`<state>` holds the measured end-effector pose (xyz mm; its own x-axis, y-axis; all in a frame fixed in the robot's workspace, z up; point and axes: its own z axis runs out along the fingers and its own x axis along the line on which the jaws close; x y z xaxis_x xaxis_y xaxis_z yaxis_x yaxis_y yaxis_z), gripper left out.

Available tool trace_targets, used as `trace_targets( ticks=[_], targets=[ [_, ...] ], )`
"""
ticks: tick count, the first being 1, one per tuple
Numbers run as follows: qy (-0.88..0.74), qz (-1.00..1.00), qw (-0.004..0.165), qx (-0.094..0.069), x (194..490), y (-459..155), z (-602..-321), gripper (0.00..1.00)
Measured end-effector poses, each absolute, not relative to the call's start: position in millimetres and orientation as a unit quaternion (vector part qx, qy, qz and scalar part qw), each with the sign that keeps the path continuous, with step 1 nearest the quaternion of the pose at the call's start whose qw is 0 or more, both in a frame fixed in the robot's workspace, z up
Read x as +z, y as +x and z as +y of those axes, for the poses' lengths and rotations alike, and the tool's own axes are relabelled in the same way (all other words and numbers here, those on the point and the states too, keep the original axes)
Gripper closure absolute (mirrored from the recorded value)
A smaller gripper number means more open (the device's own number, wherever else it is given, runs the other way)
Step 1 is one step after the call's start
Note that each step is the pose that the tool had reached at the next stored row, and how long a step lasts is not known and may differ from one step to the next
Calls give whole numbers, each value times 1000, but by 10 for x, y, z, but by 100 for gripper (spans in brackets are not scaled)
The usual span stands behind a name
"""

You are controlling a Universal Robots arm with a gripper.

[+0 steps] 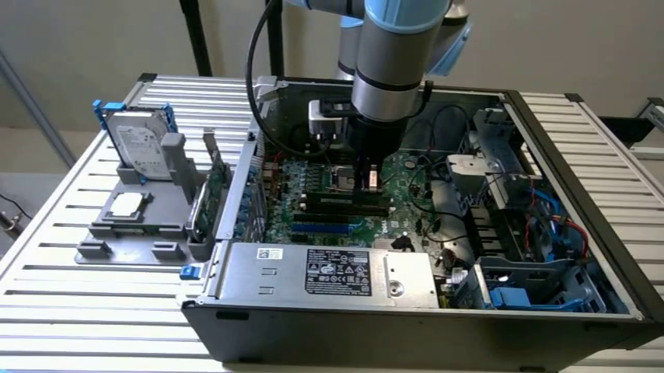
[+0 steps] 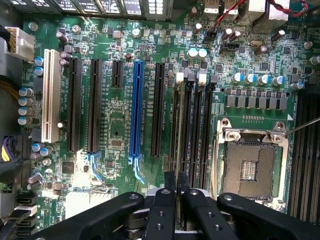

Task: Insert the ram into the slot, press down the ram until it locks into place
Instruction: 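Insert the ram into the slot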

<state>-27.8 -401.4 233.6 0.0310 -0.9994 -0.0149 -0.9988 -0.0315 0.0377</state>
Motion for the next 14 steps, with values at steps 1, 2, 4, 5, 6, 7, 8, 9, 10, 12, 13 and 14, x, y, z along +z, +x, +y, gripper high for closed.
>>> trace_targets(
  ticks=[1, 2, 4, 5, 6, 7, 8, 9, 10, 12, 13, 14],
  targets=[
    [718, -696, 8, -18, 2336, -278, -4014, 87],
    [718, -696, 8, -18, 2335, -278, -4014, 87],
    [718, -696, 8, -18, 2331, -278, -4014, 87],
    [718, -696, 8, -18, 2328, -278, -4014, 87],
    [718, -696, 8, -18, 2327, -278, -4014, 87],
    [718, -696, 8, -18, 2325, -280, -4014, 87],
    [718, -696, 8, -18, 2324, -282, -4014, 87],
    [718, -696, 8, -18, 2323, -282, -4014, 87],
    [718, -696, 8, -18, 2322, -282, -4014, 87],
    [718, -696, 8, -18, 2318, -282, -4014, 87],
    [718, -696, 9, -17, 2310, -282, -4014, 87],
    [718, -696, 10, -17, 2300, -282, -4014, 87]
  ],
)
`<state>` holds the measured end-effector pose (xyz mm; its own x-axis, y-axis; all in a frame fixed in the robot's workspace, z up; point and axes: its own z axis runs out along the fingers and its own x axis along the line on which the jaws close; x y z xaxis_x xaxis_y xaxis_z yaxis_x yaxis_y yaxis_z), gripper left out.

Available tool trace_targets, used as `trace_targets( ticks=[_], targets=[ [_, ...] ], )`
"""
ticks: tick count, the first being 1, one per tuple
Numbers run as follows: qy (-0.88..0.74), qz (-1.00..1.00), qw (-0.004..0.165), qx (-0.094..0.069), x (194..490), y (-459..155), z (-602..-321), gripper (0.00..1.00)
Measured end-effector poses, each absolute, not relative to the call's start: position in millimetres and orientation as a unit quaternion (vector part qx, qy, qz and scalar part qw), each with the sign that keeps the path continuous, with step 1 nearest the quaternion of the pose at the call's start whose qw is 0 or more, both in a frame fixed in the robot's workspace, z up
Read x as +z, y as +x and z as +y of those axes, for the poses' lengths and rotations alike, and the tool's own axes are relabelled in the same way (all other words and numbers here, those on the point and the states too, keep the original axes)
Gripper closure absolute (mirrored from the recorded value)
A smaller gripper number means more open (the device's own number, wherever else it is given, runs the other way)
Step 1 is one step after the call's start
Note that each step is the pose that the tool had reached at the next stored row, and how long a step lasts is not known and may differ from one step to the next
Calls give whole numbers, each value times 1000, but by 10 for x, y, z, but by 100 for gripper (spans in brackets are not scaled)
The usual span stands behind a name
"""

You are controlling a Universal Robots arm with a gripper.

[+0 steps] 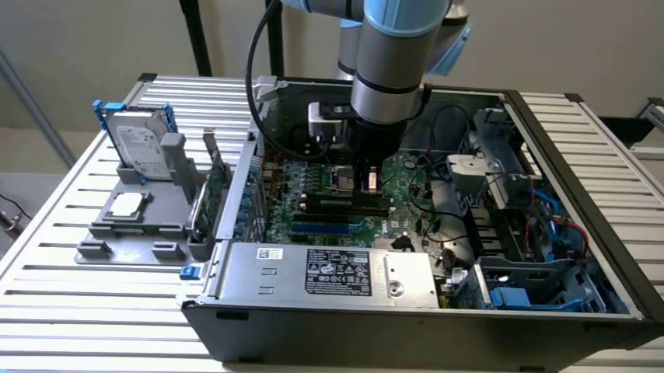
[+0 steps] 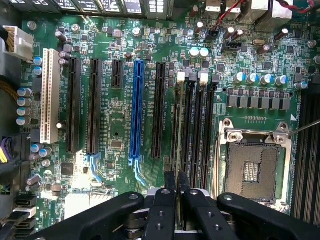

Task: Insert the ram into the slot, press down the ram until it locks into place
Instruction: 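Insert the ram into the slot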

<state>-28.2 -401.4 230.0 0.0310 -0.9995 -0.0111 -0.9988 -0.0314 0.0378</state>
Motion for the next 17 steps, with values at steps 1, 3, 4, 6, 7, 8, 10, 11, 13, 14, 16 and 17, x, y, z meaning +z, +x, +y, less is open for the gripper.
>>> trace_targets(
  ticks=[1, 3, 4, 6, 7, 8, 10, 11, 13, 14, 16, 17],
  targets=[
    [718, -696, 10, -17, 2299, -282, -4014, 87],
    [718, -696, 10, -17, 2296, -282, -4014, 87],
    [718, -696, 10, -17, 2294, -282, -4014, 87],
    [718, -696, 10, -17, 2286, -284, -4014, 87],
    [718, -696, 10, -17, 2285, -283, -4014, 87],
    [718, -696, 10, -17, 2285, -284, -4014, 87],
    [717, -697, 10, -17, 2284, -283, -4014, 87],
    [717, -697, 10, -17, 2283, -283, -4013, 87],
    [715, -698, 10, -17, 2283, -283, -4011, 87],
    [715, -699, 10, -17, 2283, -283, -4010, 87],
    [713, -700, 10, -17, 2283, -284, -4009, 87],
    [713, -701, 10, -17, 2283, -284, -4009, 87]
  ],
)
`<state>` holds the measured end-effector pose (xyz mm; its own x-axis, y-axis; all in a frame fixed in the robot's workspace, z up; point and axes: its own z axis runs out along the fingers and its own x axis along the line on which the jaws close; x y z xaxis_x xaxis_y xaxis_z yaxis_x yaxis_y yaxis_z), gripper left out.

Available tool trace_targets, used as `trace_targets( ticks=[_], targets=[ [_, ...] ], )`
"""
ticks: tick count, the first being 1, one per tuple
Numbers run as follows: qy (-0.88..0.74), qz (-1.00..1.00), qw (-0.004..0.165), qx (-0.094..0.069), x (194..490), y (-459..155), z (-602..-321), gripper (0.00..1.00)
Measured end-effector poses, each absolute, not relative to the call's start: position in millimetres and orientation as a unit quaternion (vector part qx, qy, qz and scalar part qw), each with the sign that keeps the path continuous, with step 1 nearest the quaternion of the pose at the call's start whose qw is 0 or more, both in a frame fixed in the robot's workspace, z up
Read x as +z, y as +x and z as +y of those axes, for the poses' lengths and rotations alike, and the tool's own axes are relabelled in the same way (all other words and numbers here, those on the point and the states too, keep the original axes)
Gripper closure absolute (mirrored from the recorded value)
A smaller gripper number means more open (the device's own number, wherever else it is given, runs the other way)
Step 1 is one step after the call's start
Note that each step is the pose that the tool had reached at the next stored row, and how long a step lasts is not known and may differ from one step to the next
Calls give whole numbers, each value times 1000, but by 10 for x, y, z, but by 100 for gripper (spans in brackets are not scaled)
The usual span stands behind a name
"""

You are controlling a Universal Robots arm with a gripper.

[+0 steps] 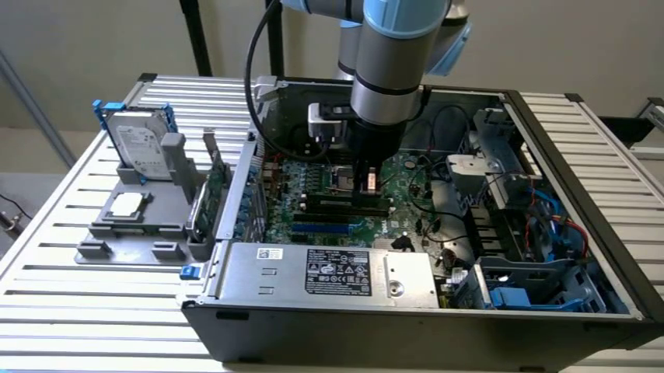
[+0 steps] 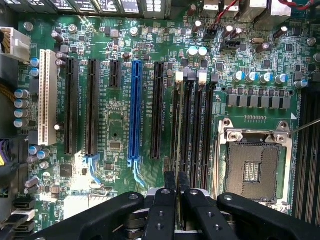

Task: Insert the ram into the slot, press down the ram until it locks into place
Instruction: 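Insert the ram into the slot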

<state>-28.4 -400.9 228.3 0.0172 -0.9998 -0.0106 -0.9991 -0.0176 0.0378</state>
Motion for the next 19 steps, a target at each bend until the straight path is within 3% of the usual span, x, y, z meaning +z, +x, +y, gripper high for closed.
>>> trace_targets(
  ticks=[16, 18, 19],
  targets=[
    [713, -701, 10, -16, 2242, -290, -4010, 87],
    [713, -701, 10, -16, 2248, -289, -4009, 85],
    [713, -701, 9, -16, 2267, -289, -4009, 78]
  ],
)
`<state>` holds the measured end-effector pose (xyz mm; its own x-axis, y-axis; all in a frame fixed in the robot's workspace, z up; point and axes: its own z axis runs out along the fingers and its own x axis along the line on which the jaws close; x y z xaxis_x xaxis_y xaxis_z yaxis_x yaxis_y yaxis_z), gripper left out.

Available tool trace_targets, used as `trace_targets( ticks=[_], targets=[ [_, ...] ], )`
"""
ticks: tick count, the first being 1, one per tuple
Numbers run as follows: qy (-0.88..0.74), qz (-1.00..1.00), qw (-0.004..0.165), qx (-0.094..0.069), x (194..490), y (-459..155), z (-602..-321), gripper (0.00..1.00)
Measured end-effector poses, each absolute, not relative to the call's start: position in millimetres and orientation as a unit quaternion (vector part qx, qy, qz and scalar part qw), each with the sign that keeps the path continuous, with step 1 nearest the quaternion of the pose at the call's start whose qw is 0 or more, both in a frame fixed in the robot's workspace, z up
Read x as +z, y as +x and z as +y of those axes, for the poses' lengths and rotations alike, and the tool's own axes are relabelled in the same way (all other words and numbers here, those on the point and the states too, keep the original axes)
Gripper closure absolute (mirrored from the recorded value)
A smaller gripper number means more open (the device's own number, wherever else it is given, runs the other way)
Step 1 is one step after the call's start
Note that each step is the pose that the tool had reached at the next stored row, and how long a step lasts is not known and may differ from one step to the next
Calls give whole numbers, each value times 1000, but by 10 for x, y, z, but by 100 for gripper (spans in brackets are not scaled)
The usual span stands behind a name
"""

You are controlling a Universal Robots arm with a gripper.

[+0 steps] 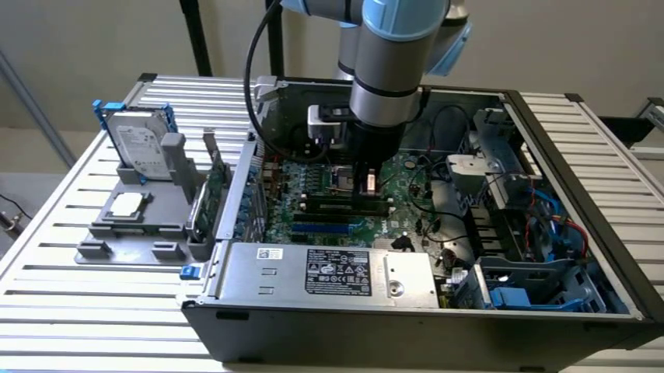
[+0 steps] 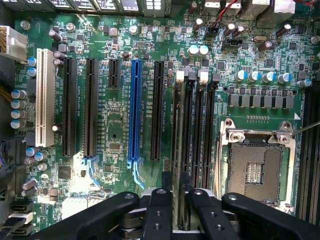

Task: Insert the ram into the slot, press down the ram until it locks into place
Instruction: 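Insert the ram into the slot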

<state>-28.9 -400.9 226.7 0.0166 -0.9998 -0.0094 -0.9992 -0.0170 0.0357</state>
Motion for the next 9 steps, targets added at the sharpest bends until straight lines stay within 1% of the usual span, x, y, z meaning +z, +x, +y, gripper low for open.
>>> trace_targets(
  ticks=[6, 9],
  targets=[
    [713, -701, 9, -16, 2494, -309, -4009, 78],
    [713, -701, 9, -16, 2525, -345, -4009, 78]
  ],
)
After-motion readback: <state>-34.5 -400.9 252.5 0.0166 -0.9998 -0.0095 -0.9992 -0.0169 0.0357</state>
